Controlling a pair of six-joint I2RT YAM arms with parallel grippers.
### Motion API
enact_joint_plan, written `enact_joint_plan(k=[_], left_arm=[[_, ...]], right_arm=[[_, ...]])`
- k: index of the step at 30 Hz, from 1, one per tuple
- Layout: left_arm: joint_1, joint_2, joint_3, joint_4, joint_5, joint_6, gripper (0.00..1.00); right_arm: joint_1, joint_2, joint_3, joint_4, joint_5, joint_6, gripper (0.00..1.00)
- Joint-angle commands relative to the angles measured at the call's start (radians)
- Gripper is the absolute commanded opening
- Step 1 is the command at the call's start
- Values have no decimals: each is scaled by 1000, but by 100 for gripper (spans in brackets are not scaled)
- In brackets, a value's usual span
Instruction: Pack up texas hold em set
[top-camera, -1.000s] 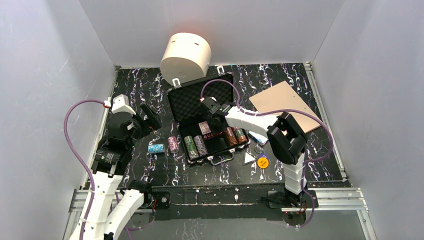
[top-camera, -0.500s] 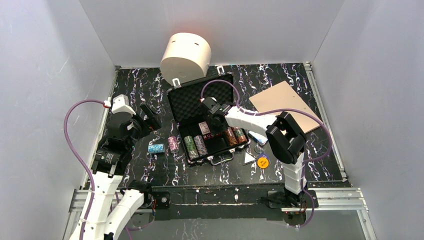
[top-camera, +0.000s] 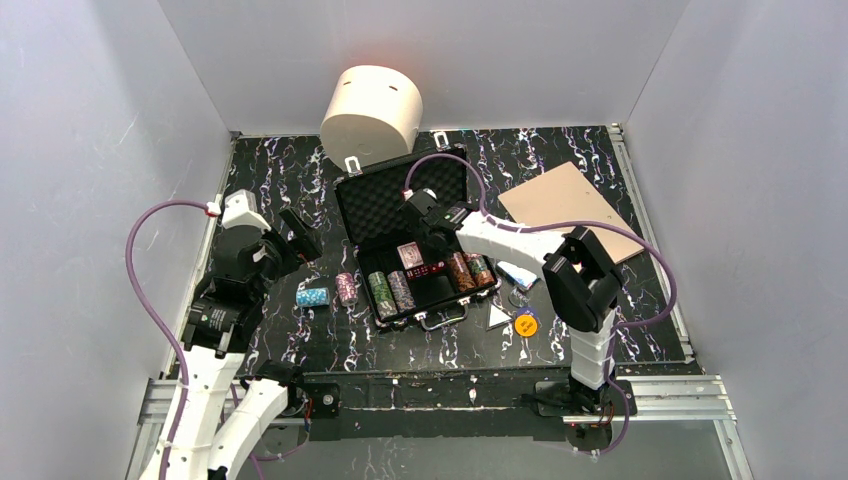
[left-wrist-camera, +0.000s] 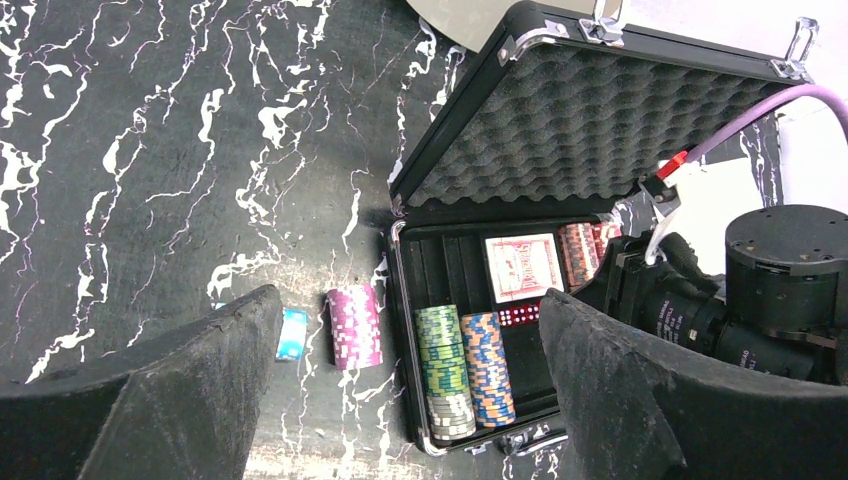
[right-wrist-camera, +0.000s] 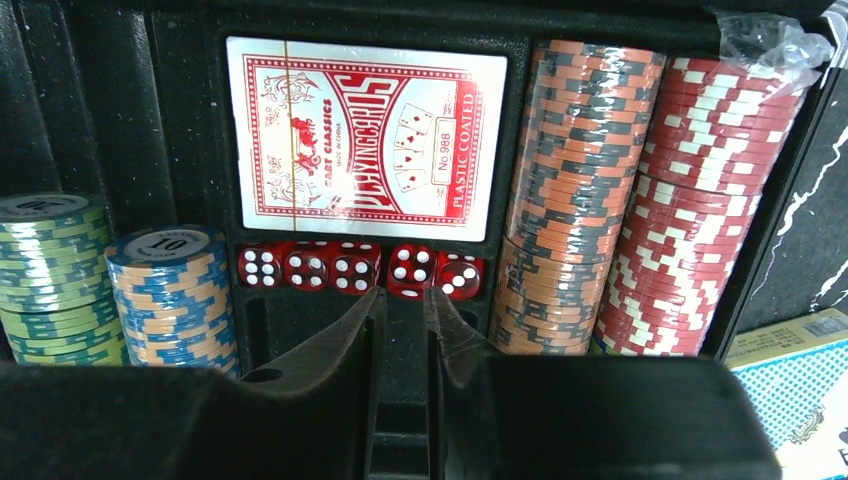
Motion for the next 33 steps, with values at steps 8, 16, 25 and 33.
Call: enact_joint_plan(k=[8,16,25,33], left_arm=[[-2,62,15,67,377,136,97],[-33,170,-104,220,569,99,91],[-357,432,-36,437,302,56,91],[-577,828,224,337,84,241,80]], right_arm=[[-42,-180,-71,-14,34,265,34],[-145,-482,-237,-82,-40,449,50],[-383,-669,-438,-68,-180,358,54],[-497,-754,-553,-58,-237,340,51]])
